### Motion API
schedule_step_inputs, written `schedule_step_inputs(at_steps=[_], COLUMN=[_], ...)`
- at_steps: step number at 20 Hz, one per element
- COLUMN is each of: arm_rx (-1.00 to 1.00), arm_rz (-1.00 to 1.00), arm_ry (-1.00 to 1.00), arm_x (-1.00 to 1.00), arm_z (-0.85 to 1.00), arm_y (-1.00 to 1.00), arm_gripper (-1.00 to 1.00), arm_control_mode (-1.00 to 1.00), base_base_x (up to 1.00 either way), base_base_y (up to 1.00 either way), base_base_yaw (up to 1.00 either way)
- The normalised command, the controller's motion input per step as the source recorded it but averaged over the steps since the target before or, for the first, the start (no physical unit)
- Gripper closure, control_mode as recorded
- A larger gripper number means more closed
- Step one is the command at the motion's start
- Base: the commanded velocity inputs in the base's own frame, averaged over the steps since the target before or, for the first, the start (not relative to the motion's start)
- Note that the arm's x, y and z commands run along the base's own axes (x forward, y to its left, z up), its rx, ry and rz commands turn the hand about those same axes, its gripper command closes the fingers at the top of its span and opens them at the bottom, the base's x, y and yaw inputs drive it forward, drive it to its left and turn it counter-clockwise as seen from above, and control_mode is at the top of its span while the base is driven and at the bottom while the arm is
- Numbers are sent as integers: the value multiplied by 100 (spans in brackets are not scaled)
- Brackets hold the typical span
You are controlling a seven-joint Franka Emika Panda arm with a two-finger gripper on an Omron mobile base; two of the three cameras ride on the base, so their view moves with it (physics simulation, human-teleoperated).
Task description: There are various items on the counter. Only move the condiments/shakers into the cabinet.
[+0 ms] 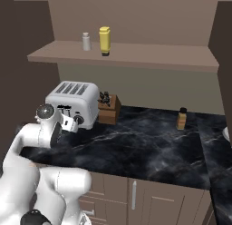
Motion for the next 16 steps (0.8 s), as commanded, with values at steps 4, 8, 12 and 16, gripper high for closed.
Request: schedule_step_inputs(at_steps=[4, 8, 12, 16], arm_rx=[0, 0, 0, 0], arm_rz=[0, 0, 3, 7], arm_ry=[14, 13, 6, 0], arm_x=[69, 63, 56, 23], arm_z=[-38, -41, -35, -8], arm_y=[64, 57, 31, 34], arm_gripper=[-100, -100, -100, -100], arm_control_mode=[-100, -100, -100, -100], base_base_x=[0, 0, 0, 0], base_base_y=[0, 0, 0, 0], base_base_yaw=[0, 0, 0, 0])
